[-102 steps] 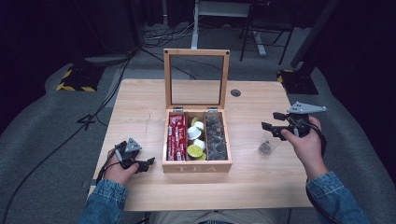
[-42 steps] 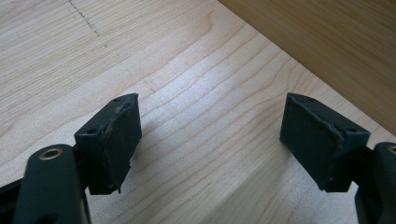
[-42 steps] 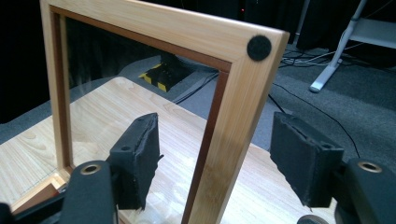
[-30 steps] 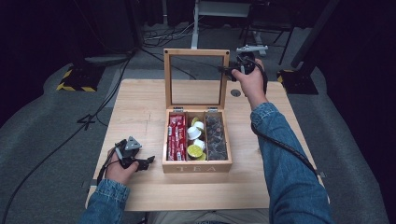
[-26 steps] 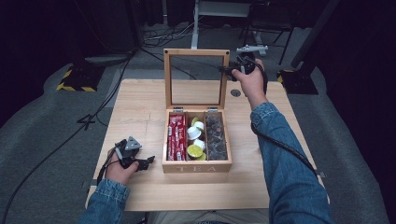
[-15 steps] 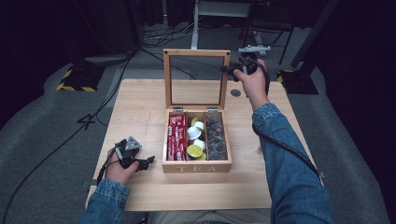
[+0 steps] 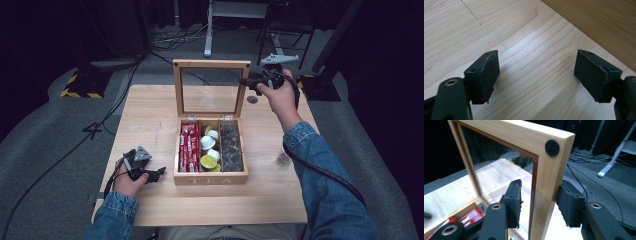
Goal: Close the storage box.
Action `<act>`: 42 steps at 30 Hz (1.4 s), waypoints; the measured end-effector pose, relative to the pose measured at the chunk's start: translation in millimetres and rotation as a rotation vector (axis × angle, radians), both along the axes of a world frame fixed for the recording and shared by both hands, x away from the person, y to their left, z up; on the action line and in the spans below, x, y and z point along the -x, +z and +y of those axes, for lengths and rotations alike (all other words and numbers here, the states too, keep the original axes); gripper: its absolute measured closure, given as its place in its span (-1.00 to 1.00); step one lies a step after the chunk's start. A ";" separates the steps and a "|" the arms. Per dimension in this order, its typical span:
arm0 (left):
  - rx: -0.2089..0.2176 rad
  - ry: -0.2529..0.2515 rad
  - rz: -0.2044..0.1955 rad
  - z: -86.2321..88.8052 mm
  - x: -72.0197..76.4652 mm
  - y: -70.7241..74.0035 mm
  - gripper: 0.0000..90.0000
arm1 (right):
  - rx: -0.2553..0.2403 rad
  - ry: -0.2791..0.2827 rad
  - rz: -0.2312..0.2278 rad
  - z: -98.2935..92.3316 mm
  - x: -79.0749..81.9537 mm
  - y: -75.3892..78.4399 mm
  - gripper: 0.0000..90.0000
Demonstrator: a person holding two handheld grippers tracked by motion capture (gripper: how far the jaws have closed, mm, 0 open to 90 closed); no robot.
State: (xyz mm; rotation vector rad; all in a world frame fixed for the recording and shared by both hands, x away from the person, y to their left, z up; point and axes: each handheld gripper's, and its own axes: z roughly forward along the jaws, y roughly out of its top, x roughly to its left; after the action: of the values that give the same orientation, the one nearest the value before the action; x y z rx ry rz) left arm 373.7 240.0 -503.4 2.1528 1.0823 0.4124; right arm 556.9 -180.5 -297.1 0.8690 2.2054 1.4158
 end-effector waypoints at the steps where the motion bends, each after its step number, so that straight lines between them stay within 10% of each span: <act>1: -0.002 0.000 0.000 0.1 0.0 0.1 -0.53 | -0.006 0.013 -0.001 -1.9 3.8 0.4 0.26; 42: -0.004 0.002 -0.002 0.0 0.2 0.1 -0.53 | 0.150 0.148 -0.080 -10.0 107.2 -14.6 0.19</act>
State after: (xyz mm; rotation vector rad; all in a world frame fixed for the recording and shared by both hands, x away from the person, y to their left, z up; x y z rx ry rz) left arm 373.5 240.0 -503.3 2.1545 1.0839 0.4182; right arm 449.7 -190.5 -311.7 0.5995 2.3205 1.3036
